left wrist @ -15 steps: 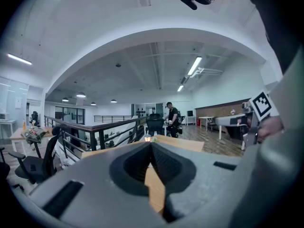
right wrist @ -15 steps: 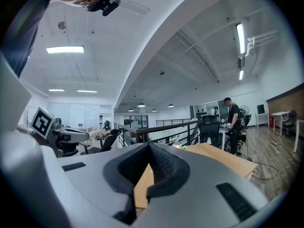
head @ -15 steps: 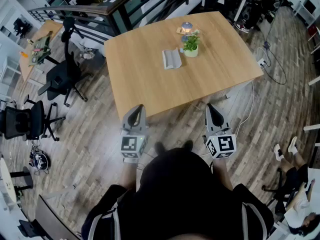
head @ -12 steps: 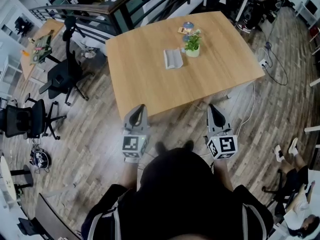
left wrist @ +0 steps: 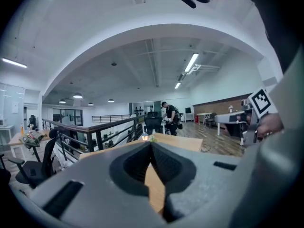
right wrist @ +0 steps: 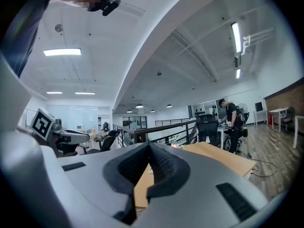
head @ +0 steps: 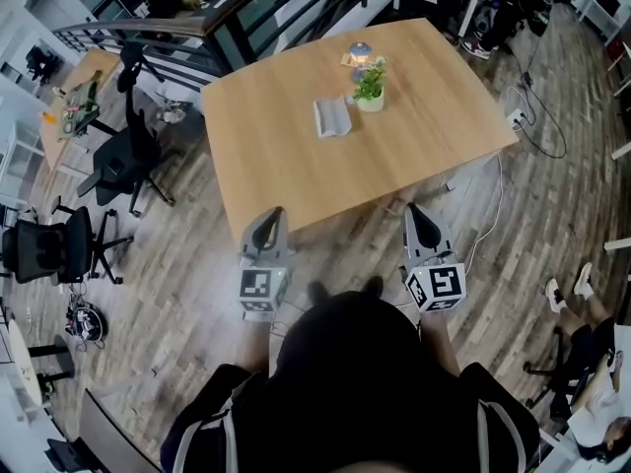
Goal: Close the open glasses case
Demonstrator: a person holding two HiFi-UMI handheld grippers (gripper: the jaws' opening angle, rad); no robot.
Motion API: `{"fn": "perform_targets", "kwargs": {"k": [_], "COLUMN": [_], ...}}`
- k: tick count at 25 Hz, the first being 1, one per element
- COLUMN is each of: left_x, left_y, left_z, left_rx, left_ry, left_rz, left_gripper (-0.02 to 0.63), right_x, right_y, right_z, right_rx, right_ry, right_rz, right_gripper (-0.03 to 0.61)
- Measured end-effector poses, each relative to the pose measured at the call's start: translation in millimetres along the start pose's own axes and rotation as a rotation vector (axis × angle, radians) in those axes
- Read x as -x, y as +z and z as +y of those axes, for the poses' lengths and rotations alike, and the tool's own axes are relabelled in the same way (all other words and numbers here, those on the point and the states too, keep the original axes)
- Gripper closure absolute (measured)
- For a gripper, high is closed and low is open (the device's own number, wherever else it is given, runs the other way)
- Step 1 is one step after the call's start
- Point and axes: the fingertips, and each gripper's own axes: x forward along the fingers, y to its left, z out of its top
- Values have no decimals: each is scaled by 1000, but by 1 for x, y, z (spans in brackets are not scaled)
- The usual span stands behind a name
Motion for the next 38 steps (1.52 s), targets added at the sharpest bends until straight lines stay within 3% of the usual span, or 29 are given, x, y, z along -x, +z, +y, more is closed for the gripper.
{"fn": "perform_targets", "kwargs": {"k": [11,17,25,32,38], "left_x": [-25,-25,-92,-168,-204], "left_y": [23,16,12,16,25], "left_z": [-50,-42,7,54,110], "left_rx": [-71,-92,-65,-9,39], "left_ry": [10,38,9,-33,-16], "left_rz": [31,62,30,17,-40], "left_gripper": [615,615,615,615,615], "right_x": [24,20,-48,-128,-197], "right_y": [-29,-42,-44,-23,6], "right_z": [-68,-81,-72,-89,-81], "right_rx": [-85,-85,-60,-25,48], "right_ry": [-6,-1,4,-28,-22], "right_rz": [30,62,101,128,111], "right_gripper": [565,565,565,565,565]}}
